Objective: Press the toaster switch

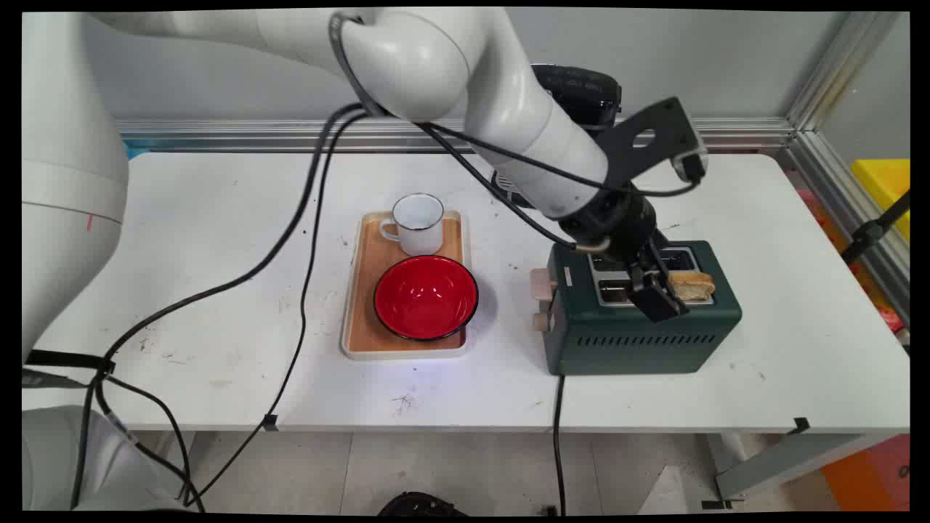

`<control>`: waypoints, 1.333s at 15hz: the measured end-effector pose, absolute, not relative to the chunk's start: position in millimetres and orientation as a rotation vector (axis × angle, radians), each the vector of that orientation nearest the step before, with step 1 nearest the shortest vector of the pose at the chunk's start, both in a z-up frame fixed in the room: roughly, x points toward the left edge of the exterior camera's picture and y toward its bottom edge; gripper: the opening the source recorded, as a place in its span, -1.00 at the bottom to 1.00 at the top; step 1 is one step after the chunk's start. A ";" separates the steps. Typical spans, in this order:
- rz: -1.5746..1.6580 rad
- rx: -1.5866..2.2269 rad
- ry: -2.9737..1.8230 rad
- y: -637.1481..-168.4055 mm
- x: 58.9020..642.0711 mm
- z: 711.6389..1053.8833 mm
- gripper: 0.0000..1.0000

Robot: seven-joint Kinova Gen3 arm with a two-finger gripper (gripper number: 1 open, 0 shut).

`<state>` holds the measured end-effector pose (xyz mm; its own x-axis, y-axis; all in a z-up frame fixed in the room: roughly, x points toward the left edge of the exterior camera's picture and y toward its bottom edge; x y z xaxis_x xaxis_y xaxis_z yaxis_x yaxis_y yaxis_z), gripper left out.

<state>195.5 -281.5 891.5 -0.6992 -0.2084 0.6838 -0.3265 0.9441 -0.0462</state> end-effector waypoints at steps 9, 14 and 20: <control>0.189 0.389 -2.389 -259.9 253.7 939.1 1.00; 0.157 0.382 -2.429 -239.5 288.5 950.9 1.00; 0.142 0.376 -2.468 -224.8 314.6 951.9 -1.00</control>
<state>314.6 -224.8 951.9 -0.7606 -0.2332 0.6059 -0.3011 0.9535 -0.0110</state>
